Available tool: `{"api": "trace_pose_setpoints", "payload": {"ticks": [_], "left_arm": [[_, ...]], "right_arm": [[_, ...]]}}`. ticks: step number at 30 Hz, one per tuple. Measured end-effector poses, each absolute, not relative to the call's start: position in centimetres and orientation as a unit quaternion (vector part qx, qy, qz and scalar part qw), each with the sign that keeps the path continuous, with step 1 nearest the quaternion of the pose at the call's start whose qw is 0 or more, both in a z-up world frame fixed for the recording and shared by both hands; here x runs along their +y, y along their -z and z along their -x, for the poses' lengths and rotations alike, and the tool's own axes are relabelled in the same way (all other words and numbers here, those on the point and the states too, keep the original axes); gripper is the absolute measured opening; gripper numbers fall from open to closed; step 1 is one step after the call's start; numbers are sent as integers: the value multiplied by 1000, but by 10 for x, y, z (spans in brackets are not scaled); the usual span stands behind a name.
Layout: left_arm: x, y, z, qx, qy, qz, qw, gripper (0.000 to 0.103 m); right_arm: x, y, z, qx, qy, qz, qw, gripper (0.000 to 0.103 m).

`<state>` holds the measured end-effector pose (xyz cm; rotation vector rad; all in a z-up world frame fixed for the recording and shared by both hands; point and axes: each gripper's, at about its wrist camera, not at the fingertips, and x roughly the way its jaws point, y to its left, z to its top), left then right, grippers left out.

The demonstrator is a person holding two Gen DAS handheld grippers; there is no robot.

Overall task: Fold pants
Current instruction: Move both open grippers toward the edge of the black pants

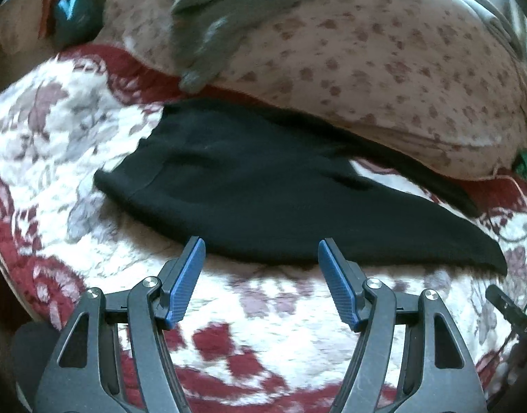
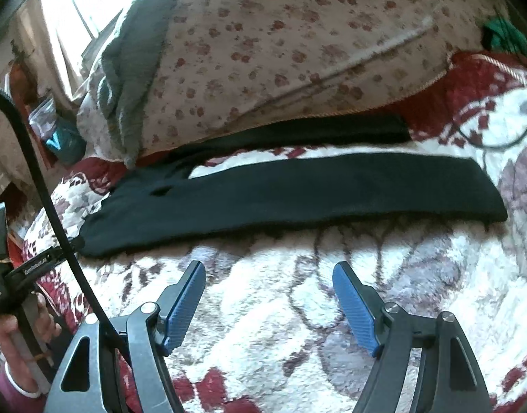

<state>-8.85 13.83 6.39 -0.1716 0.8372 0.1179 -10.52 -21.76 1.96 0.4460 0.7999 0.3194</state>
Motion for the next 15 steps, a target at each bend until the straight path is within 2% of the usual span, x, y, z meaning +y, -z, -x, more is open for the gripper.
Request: {"api": "trace_pose_setpoints", "payload": {"ticks": [15], "left_arm": [[204, -35, 72, 421, -88, 190, 883, 69]], "right_arm": [[-240, 9, 78, 379, -166, -312, 855, 75]]}}
